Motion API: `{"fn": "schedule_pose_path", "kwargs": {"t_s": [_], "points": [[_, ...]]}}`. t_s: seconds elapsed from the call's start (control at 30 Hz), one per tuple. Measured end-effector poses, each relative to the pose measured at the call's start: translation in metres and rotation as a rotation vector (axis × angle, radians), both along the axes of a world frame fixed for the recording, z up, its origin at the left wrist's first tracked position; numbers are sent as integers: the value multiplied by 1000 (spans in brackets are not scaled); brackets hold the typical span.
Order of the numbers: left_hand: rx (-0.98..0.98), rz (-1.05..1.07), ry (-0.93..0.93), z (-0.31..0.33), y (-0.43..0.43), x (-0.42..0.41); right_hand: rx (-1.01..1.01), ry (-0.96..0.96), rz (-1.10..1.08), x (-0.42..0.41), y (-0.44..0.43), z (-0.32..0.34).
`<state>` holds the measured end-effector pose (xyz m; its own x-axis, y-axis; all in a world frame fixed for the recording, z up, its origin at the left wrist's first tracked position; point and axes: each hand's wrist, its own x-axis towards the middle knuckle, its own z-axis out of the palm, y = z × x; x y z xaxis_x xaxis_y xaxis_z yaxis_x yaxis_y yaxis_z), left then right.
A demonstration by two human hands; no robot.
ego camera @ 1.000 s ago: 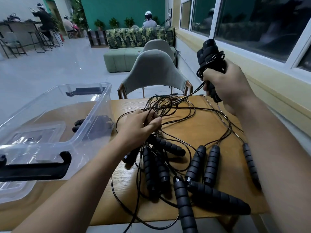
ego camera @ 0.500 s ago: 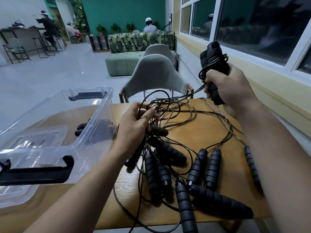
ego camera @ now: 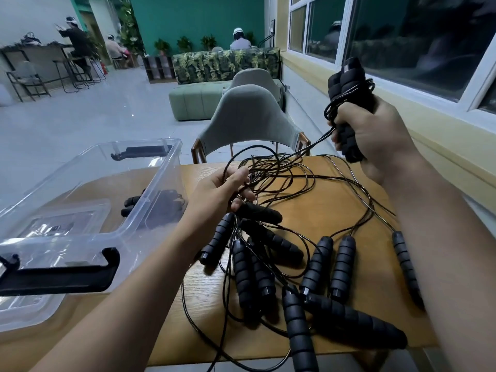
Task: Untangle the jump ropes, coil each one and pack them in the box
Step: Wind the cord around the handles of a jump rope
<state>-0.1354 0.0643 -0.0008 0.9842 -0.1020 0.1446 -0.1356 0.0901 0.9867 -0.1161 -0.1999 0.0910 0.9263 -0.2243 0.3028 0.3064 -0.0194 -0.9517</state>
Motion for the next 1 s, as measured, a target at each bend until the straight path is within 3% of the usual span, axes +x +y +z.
{"fn": "schedule_pose_path", "kwargs": {"t_s": [0.47, 0.63, 0.73, 0.87, 1.0], "points": [[503, 215, -297, -7, 6, 9, 105, 46, 177, -6, 8, 3], [835, 670, -789, 3, 1, 3, 126, 23, 221, -8, 17, 6], [797, 794, -975, 10, -16, -8, 118, 26, 233, -8, 23, 6], [870, 597, -774, 0, -27, -5, 104, 31, 252, -8, 29, 6], [971, 655, -595, -11, -20, 10, 121, 21, 283, -8, 34, 5]]}}
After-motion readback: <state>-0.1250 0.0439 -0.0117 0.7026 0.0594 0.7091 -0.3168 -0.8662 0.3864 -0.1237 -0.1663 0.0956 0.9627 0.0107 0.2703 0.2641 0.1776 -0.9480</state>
